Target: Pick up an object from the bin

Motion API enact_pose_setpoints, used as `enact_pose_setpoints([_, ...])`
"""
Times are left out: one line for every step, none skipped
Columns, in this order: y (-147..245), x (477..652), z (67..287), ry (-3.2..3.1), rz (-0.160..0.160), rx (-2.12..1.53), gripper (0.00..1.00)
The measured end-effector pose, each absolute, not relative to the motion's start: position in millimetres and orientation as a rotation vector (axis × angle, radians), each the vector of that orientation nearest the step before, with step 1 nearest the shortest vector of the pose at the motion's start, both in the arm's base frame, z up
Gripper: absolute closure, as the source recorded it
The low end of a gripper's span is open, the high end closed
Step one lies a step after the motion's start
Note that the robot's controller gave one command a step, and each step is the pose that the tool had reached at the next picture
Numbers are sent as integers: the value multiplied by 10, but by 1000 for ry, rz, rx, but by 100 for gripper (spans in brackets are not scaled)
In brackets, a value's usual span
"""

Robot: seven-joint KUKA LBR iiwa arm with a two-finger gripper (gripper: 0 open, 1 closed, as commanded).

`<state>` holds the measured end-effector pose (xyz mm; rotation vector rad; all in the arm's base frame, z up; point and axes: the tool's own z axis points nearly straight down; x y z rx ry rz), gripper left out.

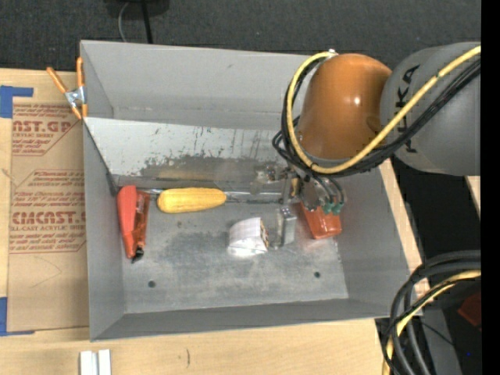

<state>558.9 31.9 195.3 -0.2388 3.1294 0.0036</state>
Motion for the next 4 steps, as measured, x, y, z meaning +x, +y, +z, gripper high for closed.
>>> enact_pose_setpoints([296, 5441, 1782, 3117, -1, -354, 0])
enact_pose_setpoints([157, 5399, 1722, 3126, 9, -254, 0])
enact_pose_setpoints([156, 5322, 1542, 3136, -4, 11, 0])
enact_pose_setpoints([324, 5513, 1232, 3125, 8, -204, 0])
